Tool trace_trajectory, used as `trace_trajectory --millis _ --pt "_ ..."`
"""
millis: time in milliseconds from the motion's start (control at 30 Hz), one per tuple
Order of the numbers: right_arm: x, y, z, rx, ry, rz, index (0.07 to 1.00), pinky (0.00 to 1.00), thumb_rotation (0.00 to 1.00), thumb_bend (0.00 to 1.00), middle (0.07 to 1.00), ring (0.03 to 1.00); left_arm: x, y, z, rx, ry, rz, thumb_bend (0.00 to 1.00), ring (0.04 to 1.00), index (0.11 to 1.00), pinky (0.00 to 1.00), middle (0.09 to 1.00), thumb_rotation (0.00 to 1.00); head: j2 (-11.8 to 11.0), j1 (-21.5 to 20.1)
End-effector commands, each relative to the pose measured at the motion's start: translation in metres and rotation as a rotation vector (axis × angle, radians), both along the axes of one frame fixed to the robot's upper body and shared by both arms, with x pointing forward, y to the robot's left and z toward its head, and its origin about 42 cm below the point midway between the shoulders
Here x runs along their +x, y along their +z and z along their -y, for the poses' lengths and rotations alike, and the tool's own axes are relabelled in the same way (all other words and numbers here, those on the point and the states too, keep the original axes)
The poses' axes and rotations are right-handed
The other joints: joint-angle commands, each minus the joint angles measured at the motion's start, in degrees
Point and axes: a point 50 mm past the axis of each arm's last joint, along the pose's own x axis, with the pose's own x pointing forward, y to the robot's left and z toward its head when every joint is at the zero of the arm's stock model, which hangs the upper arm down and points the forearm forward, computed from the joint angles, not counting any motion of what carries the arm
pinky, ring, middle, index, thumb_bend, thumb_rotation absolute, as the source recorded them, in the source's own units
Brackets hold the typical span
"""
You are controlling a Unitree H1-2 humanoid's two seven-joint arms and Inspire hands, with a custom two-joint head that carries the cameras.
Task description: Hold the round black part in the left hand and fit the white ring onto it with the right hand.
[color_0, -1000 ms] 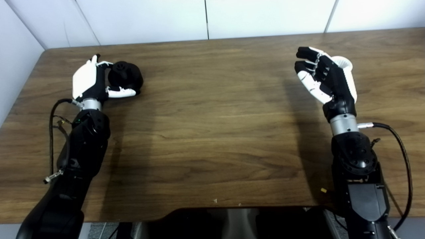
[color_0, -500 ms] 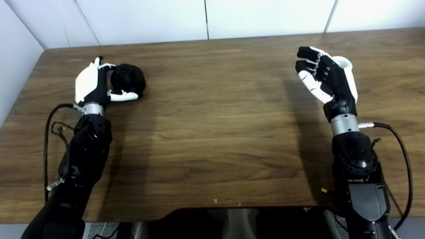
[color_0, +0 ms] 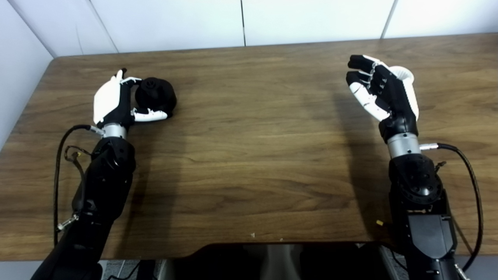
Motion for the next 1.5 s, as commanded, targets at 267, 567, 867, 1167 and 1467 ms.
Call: trace_trajectory --millis 267,567,867,1167,1467 --pt "0.010 0.025 0.000 -0.005 0.001 0.104 0.757 0.70 0.43 0.56 0.766 0.723 -0.005 -0.001 0.029 -0.033 -0.096 -0.007 0.93 1.000 0.630 1.00 1.000 0.24 -0.02 0.11" --pt "0.012 0.025 0.001 0.002 0.002 0.109 0.754 0.69 0.41 0.56 0.759 0.718 -0.010 -0.004 0.043 -0.027 -0.129 -0.009 0.95 1.000 0.630 1.00 1.000 0.25 -0.03 0.21" --pt "0.012 0.025 0.001 0.004 0.005 0.111 0.754 0.69 0.41 0.56 0.758 0.719 -0.017 -0.008 0.057 -0.034 -0.164 -0.015 0.95 1.000 0.632 1.00 1.000 0.27 0.06 0.35" --pt "0.011 0.025 0.001 -0.001 -0.002 0.108 0.758 0.69 0.42 0.56 0.760 0.714 -0.023 -0.017 0.070 -0.052 -0.207 -0.014 0.96 1.000 0.628 1.00 1.000 0.27 0.08 0.47" --pt "0.011 0.024 0.002 0.001 0.000 0.110 0.757 0.68 0.41 0.56 0.760 0.716 -0.031 -0.021 0.086 -0.073 -0.251 -0.029 0.96 1.000 0.617 1.00 1.000 0.28 0.06 0.60"
